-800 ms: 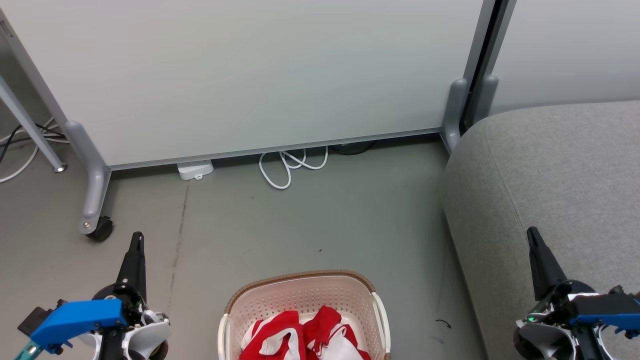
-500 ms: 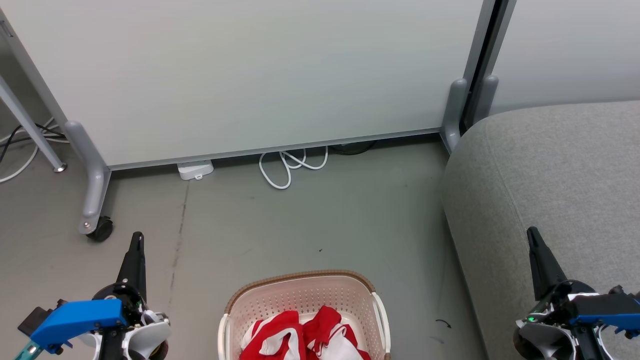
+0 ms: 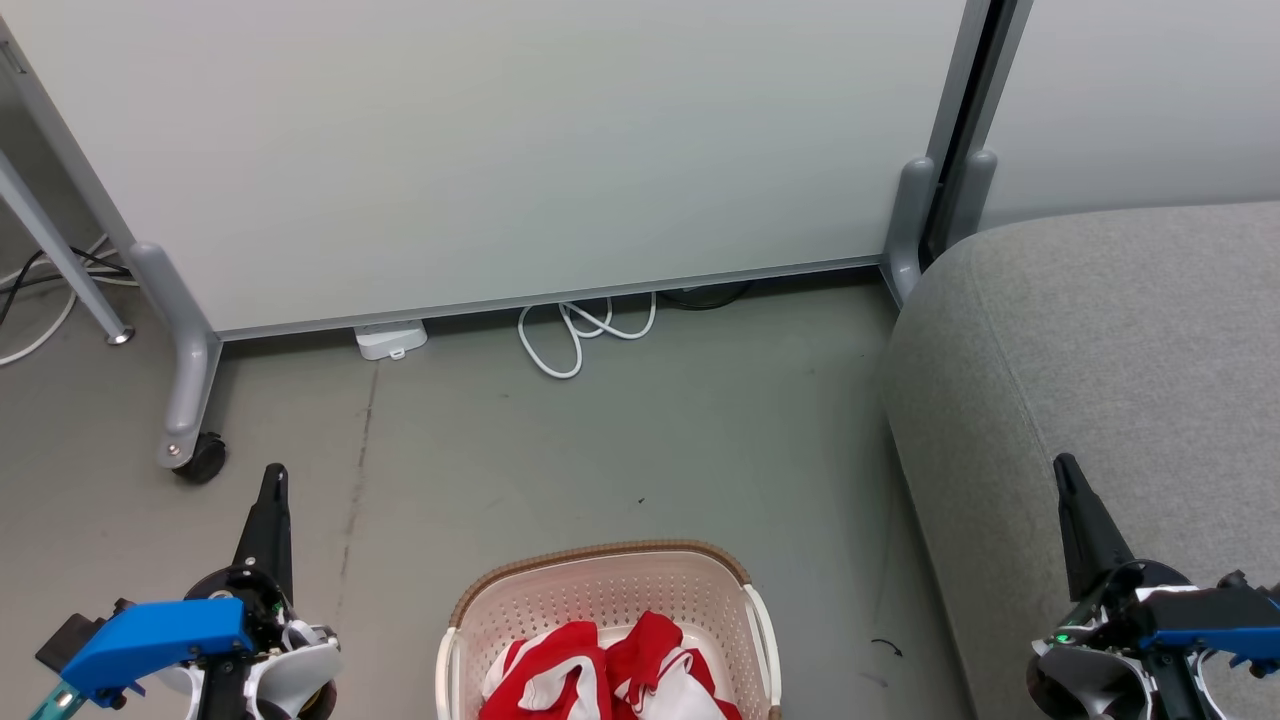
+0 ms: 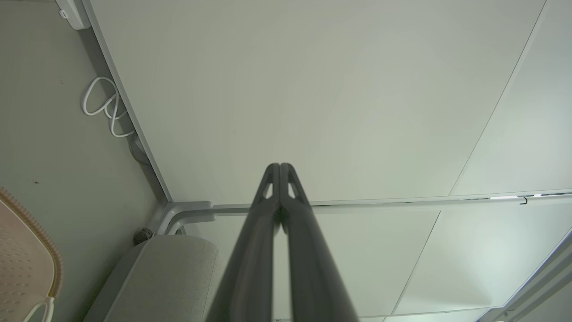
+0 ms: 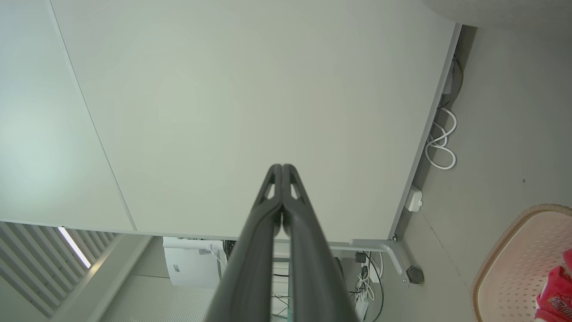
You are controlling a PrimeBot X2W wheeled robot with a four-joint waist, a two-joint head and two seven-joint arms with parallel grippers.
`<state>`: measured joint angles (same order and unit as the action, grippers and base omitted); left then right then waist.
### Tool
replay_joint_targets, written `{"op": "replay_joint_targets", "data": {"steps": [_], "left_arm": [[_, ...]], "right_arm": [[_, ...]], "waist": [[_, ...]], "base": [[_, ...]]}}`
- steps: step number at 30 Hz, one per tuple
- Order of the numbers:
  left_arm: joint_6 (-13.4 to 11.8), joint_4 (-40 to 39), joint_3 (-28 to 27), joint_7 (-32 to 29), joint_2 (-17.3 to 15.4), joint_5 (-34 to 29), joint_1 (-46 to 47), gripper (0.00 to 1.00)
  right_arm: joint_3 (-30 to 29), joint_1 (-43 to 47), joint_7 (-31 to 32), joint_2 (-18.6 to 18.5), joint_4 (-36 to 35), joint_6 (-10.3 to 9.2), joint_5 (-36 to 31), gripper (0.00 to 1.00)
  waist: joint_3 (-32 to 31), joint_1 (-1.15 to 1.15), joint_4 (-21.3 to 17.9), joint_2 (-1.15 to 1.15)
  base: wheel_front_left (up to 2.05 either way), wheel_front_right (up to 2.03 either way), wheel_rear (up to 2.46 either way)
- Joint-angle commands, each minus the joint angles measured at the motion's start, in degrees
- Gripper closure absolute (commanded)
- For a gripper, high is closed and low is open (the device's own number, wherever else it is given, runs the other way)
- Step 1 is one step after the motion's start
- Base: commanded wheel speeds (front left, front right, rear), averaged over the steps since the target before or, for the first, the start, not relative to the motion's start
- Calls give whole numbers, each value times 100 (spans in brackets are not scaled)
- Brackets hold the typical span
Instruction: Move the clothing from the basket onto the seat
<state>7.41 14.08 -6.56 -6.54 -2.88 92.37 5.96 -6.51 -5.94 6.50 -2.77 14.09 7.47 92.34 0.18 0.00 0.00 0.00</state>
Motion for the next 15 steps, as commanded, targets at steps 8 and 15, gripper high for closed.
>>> {"op": "replay_joint_targets", "data": {"steps": [8, 15], "left_arm": [[16, -23, -6, -14, 6, 8, 59, 100], [16, -23, -6, -13, 6, 8, 60, 100]], "right_arm": [[-6, -59, 14, -22, -17, 5, 16, 100], [-6, -59, 14, -22, -17, 5, 16, 100]], "waist": [[0, 0, 0, 0], [0, 0, 0, 0]], "base": [[0, 0, 0], [0, 0, 0]]}}
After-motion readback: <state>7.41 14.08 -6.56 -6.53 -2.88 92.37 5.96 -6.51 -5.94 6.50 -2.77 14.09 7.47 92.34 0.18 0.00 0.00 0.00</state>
